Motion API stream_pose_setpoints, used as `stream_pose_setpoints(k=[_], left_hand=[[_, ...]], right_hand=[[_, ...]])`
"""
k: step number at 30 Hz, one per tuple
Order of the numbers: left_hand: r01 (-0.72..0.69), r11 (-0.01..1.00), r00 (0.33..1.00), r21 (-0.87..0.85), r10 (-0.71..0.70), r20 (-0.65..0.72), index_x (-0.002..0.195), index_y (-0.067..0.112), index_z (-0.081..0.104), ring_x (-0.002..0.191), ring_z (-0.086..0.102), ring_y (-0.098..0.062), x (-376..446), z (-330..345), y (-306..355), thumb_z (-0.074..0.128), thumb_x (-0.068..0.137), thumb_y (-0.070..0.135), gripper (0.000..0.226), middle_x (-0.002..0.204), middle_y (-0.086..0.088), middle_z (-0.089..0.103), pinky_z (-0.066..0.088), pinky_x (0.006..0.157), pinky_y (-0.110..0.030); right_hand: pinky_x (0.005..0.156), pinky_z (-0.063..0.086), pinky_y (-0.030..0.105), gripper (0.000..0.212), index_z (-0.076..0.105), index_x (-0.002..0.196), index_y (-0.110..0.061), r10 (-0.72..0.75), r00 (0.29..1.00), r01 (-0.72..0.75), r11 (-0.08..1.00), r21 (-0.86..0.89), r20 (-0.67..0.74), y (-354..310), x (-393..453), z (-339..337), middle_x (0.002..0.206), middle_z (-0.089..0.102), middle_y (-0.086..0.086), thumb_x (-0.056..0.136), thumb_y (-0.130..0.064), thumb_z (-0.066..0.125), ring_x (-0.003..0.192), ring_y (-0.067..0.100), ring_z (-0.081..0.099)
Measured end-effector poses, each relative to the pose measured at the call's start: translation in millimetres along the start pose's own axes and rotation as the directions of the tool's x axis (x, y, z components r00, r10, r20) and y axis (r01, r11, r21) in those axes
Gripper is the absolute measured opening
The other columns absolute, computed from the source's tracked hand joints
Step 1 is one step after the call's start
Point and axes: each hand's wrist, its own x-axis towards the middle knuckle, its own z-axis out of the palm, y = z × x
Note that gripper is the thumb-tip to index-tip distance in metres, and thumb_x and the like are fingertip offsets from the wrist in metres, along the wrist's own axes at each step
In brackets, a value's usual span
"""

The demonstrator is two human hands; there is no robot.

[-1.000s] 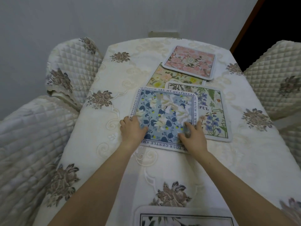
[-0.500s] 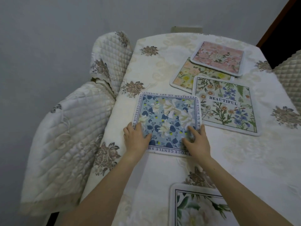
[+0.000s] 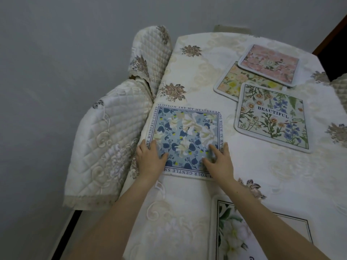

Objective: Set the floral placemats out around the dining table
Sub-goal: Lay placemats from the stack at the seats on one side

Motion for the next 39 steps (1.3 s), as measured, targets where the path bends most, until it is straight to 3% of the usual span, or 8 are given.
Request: stream_pose_setpoints(k=[6, 15, 20, 24, 29, 33, 36, 39], left_hand=[[0.018, 1.000, 1.000, 0.011, -0.018, -0.012, 0.131, 0.015, 0.042, 0.125, 0.024, -0.034, -11, -12, -19, 0.065, 0.078, 0.042, 0.063, 0.143, -0.020, 0.029, 0.026, 0.105, -0.043], [0.006, 0.999, 0.999, 0.044, -0.007, 0.040, 0.137, 0.013, 0.034, 0.135, 0.017, -0.037, -28, -17, -33, 0.057, 0.083, 0.039, 0.064, 0.149, -0.023, 0.021, 0.024, 0.110, -0.049], [-0.248, 0.953, 0.968, 0.175, 0.236, 0.082, 0.146, 0.018, 0.021, 0.146, 0.003, -0.027, -28, -12, -27, 0.039, 0.093, 0.045, 0.063, 0.158, -0.012, 0.010, 0.004, 0.119, -0.042], [-0.356, 0.914, 0.929, 0.194, 0.324, 0.177, 0.148, 0.028, 0.012, 0.146, -0.002, -0.021, -31, 0, -23, 0.027, 0.094, 0.053, 0.061, 0.160, -0.003, 0.006, 0.000, 0.120, -0.041], [-0.374, 0.898, 0.924, 0.231, 0.338, 0.181, 0.147, 0.028, 0.015, 0.146, 0.006, -0.022, -31, 4, -25, 0.027, 0.093, 0.054, 0.062, 0.159, -0.002, 0.013, 0.006, 0.118, -0.043], [-0.362, 0.900, 0.923, 0.244, 0.309, 0.230, 0.143, 0.023, 0.028, 0.142, 0.019, -0.026, -25, -8, -9, 0.036, 0.091, 0.049, 0.059, 0.154, -0.008, 0.025, 0.022, 0.113, -0.046], [-0.359, 0.911, 0.921, 0.202, 0.311, 0.234, 0.138, 0.019, 0.035, 0.132, 0.032, -0.026, -21, -19, 8, 0.038, 0.090, 0.046, 0.055, 0.145, -0.009, 0.038, 0.035, 0.105, -0.042], [-0.396, 0.906, 0.905, 0.148, 0.358, 0.229, 0.141, 0.015, 0.031, 0.131, 0.034, -0.025, -16, -22, 34, 0.039, 0.093, 0.045, 0.057, 0.144, -0.008, 0.039, 0.033, 0.107, -0.038]], right_hand=[[0.109, 0.037, 0.045, 0.061, 0.041, 0.141, -0.030, -0.001, 1.000, 0.002, 1.000, -0.005, 0.018, -13, -25, 14, 0.161, -0.003, 0.005, 0.084, -0.034, 0.062, 0.148, 0.025, 0.010], [0.111, 0.034, 0.041, 0.059, 0.038, 0.142, -0.030, 0.003, 0.999, -0.002, 1.000, -0.024, 0.043, -17, -57, 22, 0.161, -0.005, 0.009, 0.087, -0.035, 0.059, 0.148, 0.026, 0.006], [0.120, 0.008, 0.044, 0.062, 0.025, 0.147, -0.030, -0.134, 0.990, 0.138, 0.947, -0.291, 0.033, -24, -54, 22, 0.160, 0.000, 0.016, 0.091, -0.038, 0.049, 0.148, 0.032, -0.003], [0.120, 0.000, 0.043, 0.058, 0.011, 0.150, -0.036, -0.243, 0.964, 0.266, 0.871, -0.413, 0.108, -28, -49, 31, 0.161, 0.002, 0.005, 0.097, -0.042, 0.034, 0.148, 0.026, -0.005], [0.119, -0.002, 0.045, 0.054, 0.006, 0.150, -0.035, -0.229, 0.958, 0.284, 0.839, -0.465, 0.172, -23, -45, 37, 0.161, 0.005, 0.001, 0.099, -0.043, 0.023, 0.148, 0.026, -0.006], [0.119, 0.007, 0.045, 0.055, 0.012, 0.150, -0.032, -0.222, 0.948, 0.305, 0.838, -0.453, 0.226, -26, -41, 27, 0.161, 0.011, 0.003, 0.099, -0.044, 0.026, 0.148, 0.027, 0.003], [0.119, 0.012, 0.043, 0.055, 0.018, 0.150, -0.026, -0.213, 0.961, 0.266, 0.889, -0.372, 0.178, -31, -39, 11, 0.160, 0.017, 0.004, 0.098, -0.040, 0.031, 0.148, 0.025, 0.009], [0.120, 0.010, 0.042, 0.054, 0.019, 0.149, -0.025, -0.194, 0.974, 0.224, 0.908, -0.355, 0.118, -27, -34, -15, 0.160, 0.017, 0.005, 0.098, -0.038, 0.030, 0.148, 0.023, 0.009]])
